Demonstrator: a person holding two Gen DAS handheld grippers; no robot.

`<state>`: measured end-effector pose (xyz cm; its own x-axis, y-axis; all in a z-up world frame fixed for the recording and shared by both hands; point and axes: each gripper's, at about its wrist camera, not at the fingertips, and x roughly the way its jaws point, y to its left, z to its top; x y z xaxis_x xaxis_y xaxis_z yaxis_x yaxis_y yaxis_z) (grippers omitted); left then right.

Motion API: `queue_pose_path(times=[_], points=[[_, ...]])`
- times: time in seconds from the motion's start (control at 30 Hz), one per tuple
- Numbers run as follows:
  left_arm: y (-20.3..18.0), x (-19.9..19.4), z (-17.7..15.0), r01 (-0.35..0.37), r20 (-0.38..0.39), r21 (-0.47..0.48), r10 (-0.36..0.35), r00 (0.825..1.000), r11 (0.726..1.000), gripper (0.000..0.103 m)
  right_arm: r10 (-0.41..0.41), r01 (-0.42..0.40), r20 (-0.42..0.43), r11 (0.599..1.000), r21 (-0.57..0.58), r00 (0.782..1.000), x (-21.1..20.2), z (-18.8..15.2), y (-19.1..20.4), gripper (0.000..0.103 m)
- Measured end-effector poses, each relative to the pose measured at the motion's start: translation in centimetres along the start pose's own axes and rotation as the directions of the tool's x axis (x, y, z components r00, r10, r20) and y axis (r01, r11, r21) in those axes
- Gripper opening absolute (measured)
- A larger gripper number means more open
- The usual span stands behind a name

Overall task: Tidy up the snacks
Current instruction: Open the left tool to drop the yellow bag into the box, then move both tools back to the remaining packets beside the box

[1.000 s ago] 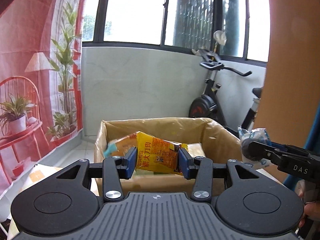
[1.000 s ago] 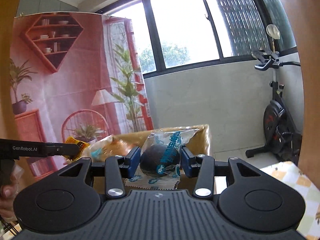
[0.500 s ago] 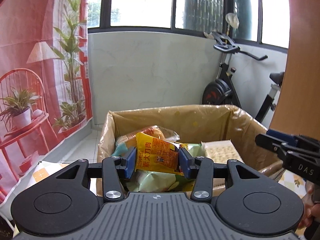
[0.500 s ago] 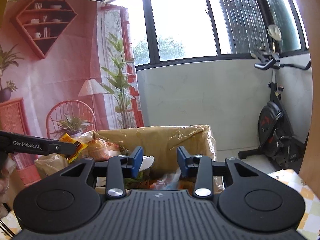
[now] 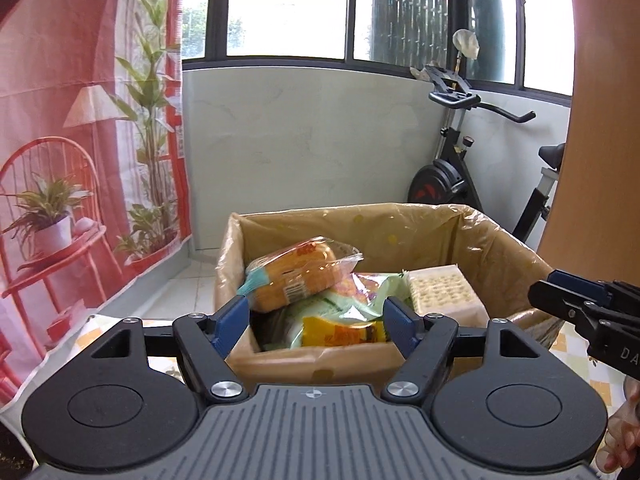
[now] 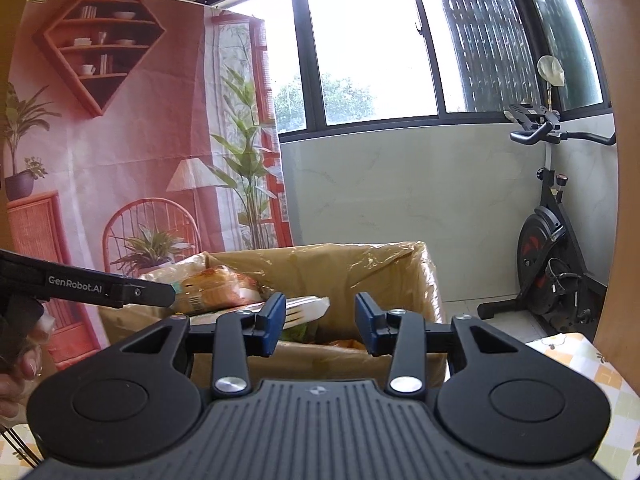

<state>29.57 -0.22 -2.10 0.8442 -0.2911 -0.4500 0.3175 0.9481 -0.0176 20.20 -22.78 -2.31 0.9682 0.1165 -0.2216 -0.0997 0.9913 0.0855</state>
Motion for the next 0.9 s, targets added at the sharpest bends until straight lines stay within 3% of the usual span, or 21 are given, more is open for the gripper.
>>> queue_pose_path(times=[0.5,0.9], points=[[0.6,-4.4,-1.6,-0.001,0.039,-0.024,0.002,0.999,1.0,0.076,0.011,-0.01,-0.023,1.0,0.027,1.0,-2.8,-1.9,1.8,0.042],[1.9,-4.6,-6.2,-0.017,-0.029,-0.048,0.016,0.999,0.999,0.076,0.023,-0.017,-0.118,0.998,0.053,0.993,-2.7,-6.1,2.0,0.042]])
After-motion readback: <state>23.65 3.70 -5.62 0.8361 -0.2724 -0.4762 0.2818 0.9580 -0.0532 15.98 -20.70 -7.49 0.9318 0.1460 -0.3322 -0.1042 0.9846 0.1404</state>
